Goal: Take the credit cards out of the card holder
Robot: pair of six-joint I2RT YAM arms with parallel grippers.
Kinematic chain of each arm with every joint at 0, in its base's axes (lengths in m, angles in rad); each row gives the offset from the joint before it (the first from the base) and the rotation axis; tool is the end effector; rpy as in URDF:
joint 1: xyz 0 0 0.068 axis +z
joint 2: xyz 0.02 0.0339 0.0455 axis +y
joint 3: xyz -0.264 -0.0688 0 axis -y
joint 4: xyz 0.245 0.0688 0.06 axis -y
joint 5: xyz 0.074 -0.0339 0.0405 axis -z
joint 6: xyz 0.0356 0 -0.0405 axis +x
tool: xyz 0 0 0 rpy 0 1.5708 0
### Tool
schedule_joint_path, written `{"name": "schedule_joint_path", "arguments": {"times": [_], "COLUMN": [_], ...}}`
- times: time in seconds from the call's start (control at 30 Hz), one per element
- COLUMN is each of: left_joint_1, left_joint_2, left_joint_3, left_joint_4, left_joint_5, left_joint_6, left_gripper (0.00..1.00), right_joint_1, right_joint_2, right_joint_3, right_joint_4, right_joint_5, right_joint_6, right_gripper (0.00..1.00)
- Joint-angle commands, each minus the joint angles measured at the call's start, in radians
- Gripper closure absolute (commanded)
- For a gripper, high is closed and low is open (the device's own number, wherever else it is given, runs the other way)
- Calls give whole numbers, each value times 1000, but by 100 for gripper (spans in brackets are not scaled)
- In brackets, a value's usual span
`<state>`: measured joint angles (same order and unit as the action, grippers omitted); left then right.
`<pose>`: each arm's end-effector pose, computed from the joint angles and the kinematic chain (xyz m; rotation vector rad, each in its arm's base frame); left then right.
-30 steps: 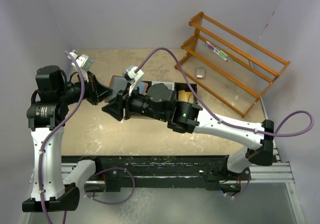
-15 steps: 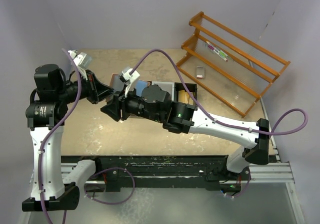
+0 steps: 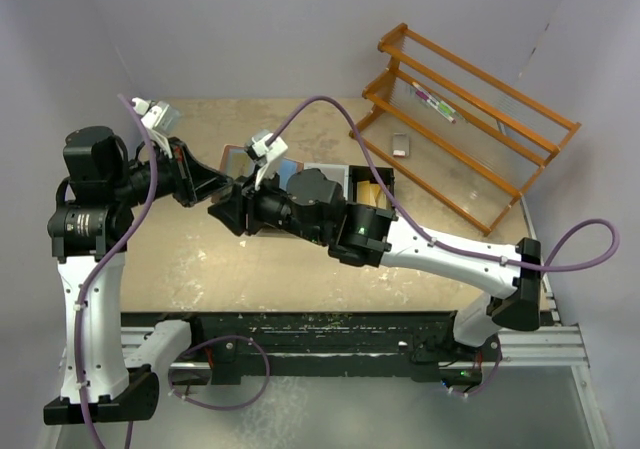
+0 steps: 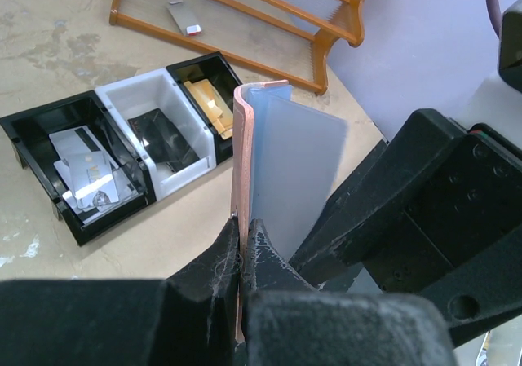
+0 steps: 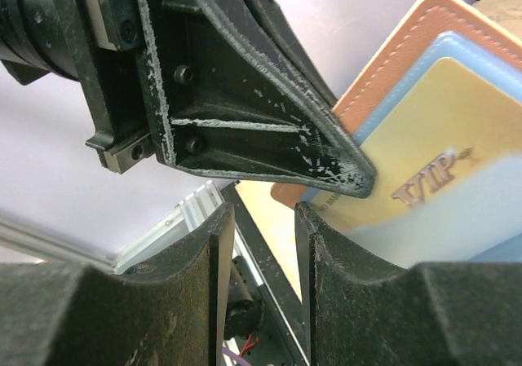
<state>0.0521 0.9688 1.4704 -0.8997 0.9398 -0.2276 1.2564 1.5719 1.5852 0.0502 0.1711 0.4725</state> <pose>0.1453 -0.0212 0.4647 0.3561 1.8976 -1.0320 0.1212 0.3532 0.4477 -0.4872 1.5704 1.2362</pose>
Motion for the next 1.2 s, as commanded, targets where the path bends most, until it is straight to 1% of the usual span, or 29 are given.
{"name": "schedule_joint_path", "arguments": {"times": [0.0, 0.17, 0.43, 0.6, 0.77, 0.93, 1.0, 1.03, 1.1, 1.17], "left_joint_1": [1, 0, 1, 1, 0, 1, 0, 1, 1, 1], "left_joint_2": [-2, -1, 3, 4, 5, 5, 7, 9, 10, 6], "left_joint_3": [47, 48, 65, 73, 76, 68, 59, 53, 35, 16], "left_joint_4": [35, 34, 40, 43, 52, 80, 106, 131, 184, 248], "left_joint_5": [47, 46, 52, 57, 78, 145, 189, 225, 273, 317], "left_joint_6": [-33, -30, -39, -43, -56, -105, -145, -181, -238, -309], "left_gripper": [100, 100, 100, 100, 100, 100, 100, 100, 100, 100], "right_joint_1": [-14, -20, -28, -34, -36, -57, -94, -126, -159, -179], "right_joint_2": [-61, -94, -130, -175, -230, -273, -291, -311, -351, -392], "right_joint_3": [-1, -20, -48, -93, -137, -171, -182, -201, -248, -287], "right_joint_4": [36, 38, -39, -55, -57, -64, -59, -45, 13, 56], "right_joint_5": [94, 150, 257, 283, 267, 210, 128, 53, -57, -128], "right_joint_6": [-18, -32, -17, 22, 55, 93, 132, 154, 187, 207], "right_gripper": [61, 61, 61, 61, 61, 60, 60, 59, 58, 56]}}
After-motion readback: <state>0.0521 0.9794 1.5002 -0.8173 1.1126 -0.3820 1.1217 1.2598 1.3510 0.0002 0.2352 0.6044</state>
